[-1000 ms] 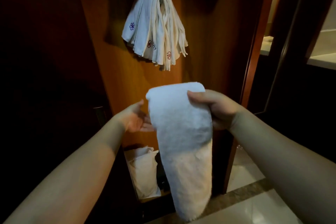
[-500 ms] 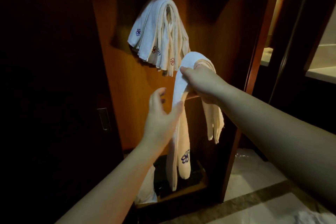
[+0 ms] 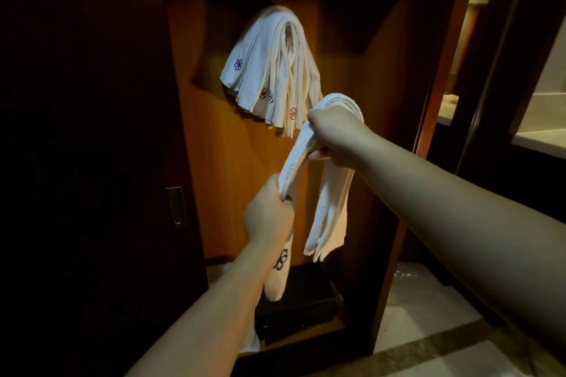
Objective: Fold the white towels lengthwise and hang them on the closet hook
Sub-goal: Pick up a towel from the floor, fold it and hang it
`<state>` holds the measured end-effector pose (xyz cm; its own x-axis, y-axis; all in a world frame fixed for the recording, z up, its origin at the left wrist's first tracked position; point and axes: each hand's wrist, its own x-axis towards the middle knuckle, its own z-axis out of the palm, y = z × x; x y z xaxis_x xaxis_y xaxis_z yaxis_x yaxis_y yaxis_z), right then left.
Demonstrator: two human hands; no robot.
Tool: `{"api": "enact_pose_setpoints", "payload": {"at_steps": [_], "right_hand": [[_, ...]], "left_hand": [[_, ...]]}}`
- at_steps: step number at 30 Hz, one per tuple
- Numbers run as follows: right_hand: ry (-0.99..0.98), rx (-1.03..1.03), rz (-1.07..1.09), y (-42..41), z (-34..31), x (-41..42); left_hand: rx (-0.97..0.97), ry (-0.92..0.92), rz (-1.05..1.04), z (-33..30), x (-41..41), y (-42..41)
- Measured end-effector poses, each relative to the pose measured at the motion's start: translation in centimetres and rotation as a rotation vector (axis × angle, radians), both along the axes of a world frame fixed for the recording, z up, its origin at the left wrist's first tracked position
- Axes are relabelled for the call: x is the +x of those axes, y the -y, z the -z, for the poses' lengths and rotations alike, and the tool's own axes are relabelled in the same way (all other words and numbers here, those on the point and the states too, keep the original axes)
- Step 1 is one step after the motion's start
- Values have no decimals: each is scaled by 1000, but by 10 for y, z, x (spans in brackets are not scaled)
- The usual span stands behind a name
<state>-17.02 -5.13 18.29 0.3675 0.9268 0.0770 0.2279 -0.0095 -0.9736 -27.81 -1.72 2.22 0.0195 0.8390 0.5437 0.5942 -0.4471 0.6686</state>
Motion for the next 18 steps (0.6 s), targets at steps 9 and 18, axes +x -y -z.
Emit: {"api": "enact_pose_setpoints", "payload": {"at_steps": [9, 18], "right_hand": [[-136, -24, 188, 4, 0, 22], [-120, -32, 197, -4, -10, 3]], "left_hand": [[-165, -149, -18, 65, -32, -36], [-30, 384, 290, 19, -1, 24]]}}
